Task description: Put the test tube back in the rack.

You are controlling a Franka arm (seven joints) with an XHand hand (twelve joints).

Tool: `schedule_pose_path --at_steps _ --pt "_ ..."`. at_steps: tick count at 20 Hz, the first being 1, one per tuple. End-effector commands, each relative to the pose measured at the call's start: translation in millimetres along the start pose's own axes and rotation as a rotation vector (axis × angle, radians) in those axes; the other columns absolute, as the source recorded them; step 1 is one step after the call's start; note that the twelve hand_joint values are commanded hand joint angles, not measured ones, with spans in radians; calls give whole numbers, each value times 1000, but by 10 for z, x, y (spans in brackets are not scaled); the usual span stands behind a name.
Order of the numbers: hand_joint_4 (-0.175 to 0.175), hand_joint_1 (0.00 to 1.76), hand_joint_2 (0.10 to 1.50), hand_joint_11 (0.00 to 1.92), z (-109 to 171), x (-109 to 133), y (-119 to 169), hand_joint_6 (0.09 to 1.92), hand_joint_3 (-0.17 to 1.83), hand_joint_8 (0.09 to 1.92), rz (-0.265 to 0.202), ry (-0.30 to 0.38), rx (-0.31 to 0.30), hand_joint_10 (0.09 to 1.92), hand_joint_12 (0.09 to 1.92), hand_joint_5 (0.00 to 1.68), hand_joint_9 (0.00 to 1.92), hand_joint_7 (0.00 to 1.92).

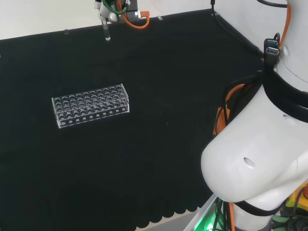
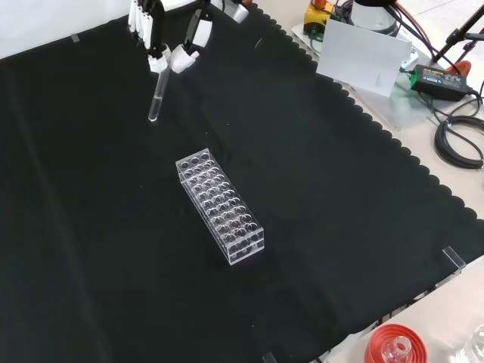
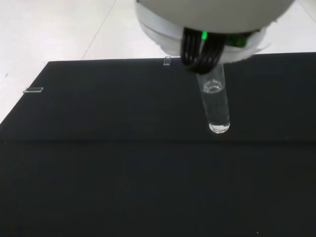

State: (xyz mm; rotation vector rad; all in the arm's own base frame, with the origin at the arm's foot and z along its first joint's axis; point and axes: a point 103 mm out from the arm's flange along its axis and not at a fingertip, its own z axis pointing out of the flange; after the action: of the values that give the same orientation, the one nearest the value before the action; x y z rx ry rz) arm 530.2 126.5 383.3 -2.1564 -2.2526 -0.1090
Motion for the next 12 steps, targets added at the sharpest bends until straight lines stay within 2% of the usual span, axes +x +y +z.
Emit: schedule_pose_path --at_steps 1,12 --pt "-175 1440 629 1097 5 15 -9 294 614 443 -6 15 8 644 1077 1341 1284 1511" --pt "-175 1440 628 1098 240 171 -120 287 615 438 -73 23 81 641 1076 1344 1286 1514"
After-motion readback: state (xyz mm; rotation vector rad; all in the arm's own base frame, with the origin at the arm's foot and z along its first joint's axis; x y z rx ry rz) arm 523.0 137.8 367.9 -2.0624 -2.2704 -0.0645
